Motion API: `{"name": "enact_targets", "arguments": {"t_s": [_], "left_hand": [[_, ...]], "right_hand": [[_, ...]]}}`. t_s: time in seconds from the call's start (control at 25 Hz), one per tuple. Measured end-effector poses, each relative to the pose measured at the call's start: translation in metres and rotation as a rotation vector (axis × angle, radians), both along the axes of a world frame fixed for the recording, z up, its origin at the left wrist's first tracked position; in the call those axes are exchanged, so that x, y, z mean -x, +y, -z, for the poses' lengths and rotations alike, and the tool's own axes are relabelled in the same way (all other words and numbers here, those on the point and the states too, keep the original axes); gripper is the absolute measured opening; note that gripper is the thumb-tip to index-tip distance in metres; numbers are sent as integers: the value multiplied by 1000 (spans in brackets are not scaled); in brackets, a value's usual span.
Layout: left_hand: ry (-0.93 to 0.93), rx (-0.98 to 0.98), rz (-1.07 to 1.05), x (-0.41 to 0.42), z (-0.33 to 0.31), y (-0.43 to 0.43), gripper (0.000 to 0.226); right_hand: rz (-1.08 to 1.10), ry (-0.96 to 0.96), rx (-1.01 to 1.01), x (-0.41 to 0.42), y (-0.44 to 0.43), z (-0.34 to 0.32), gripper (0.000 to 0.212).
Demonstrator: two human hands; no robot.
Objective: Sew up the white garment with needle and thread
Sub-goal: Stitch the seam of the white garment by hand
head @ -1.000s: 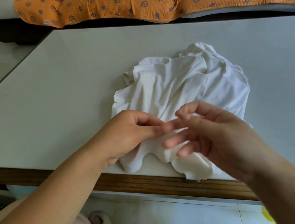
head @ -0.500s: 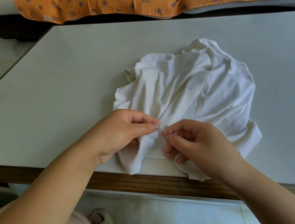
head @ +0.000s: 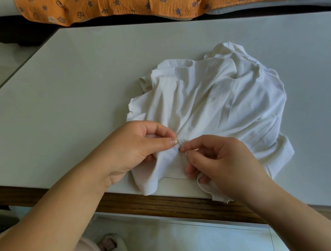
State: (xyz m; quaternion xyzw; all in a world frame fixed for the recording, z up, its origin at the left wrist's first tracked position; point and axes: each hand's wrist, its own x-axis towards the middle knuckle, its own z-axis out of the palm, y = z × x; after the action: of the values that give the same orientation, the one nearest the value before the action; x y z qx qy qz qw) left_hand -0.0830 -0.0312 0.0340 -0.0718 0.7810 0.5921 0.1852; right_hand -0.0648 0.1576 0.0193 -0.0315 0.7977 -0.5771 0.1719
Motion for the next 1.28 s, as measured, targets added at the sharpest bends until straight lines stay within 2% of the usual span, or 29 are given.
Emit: {"name": "enact_targets", "arguments": {"t_s": [0.48, 0.68, 1.16, 1.28], "left_hand": [[129, 81, -42, -7, 3, 11, 12], [145, 75, -82, -6, 10, 20, 4], [289, 236, 43, -7, 2, 36, 13], [325, 228, 97, -9, 1, 40, 16]], "right_hand": [[96, 70, -86, -4, -8, 6, 13], [171, 48, 13, -1, -8, 5, 12], [124, 11, 76, -3, 6, -7, 5], [107, 23, 88, -4, 9, -9, 18]]}}
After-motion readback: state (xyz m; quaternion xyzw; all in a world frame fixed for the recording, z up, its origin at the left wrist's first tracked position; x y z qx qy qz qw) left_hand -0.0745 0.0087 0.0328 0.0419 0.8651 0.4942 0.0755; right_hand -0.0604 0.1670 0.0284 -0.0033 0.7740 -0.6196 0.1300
